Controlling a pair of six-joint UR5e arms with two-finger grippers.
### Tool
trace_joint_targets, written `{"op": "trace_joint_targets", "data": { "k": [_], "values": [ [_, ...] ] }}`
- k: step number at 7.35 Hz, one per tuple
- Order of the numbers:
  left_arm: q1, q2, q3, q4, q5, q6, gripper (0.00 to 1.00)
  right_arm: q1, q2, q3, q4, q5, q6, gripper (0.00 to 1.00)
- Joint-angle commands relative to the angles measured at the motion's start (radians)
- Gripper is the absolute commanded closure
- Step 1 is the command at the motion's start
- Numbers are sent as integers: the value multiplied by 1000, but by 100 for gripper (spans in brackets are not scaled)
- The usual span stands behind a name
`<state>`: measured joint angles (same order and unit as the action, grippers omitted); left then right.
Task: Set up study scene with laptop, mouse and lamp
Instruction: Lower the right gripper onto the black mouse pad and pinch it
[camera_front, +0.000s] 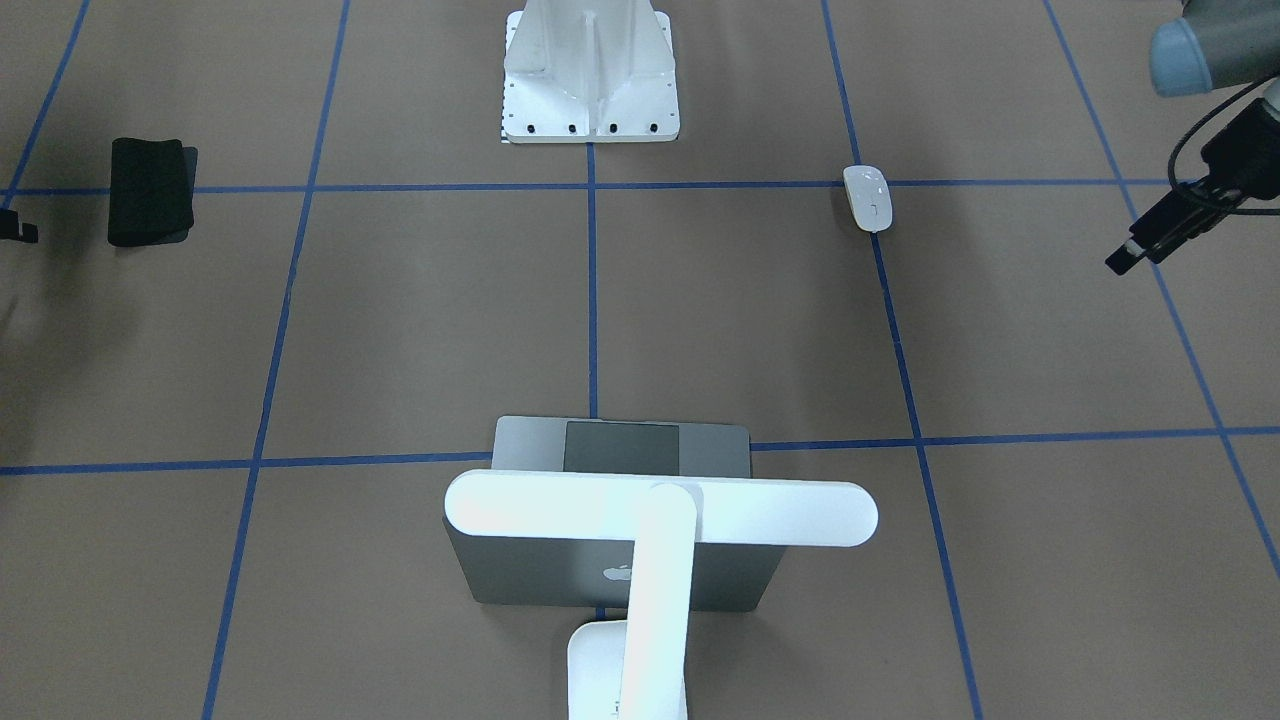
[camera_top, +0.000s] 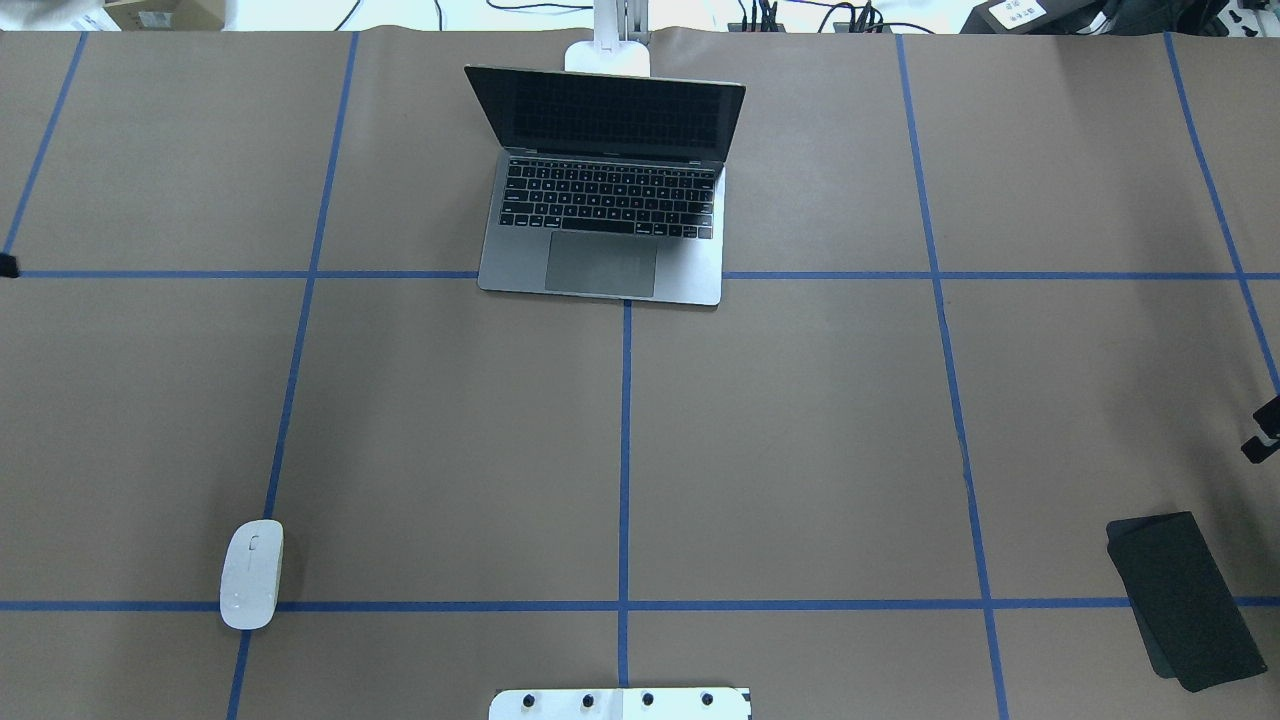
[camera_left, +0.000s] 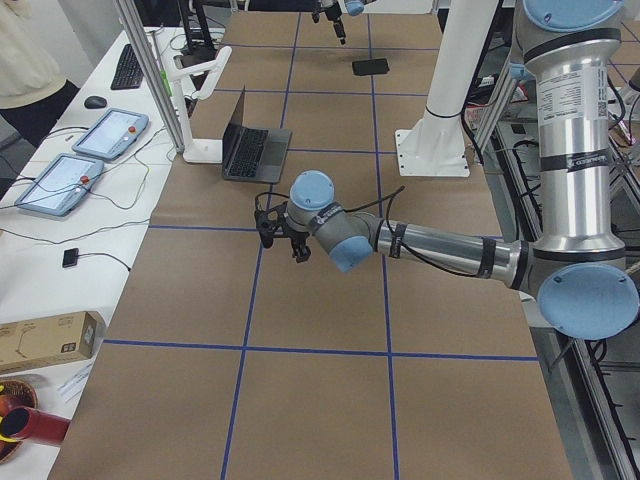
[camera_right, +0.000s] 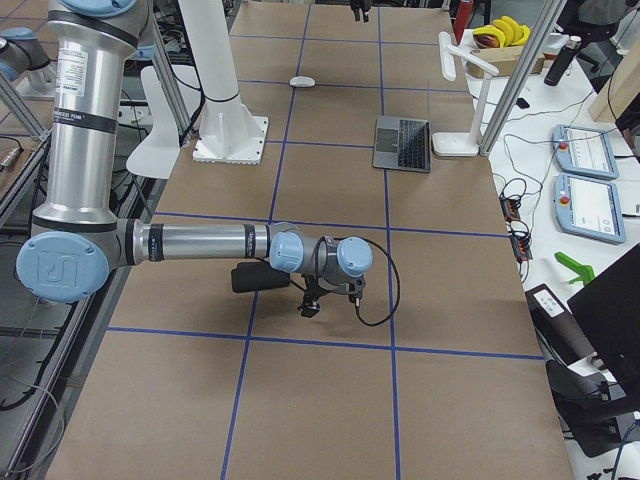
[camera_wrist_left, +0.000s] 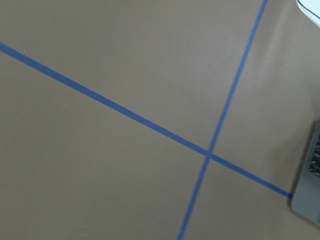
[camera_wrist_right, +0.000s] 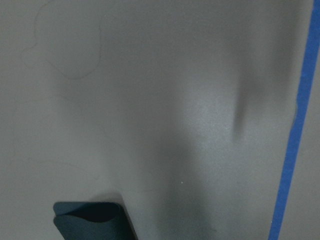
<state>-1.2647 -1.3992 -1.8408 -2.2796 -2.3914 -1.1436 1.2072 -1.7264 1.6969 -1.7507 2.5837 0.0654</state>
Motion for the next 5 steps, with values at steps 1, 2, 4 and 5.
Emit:
{"op": "trace_joint_targets", "data": {
  "k": [1, 2, 4, 5],
  "values": [
    [-50, 97, 0, -6, 0, 192, 7, -81, -9, -3, 3, 81, 1, 0],
    [-54, 101, 0, -9, 0, 231, 7, -153, -7, 0, 8, 105, 4, 0],
    [-87, 126, -2, -21, -37, 272, 7, -263, -7, 6, 22, 107, 7, 0],
    [-94, 129, -2, -24, -37, 277, 7, -287, -9, 4, 22, 96, 7, 0]
  ]
}}
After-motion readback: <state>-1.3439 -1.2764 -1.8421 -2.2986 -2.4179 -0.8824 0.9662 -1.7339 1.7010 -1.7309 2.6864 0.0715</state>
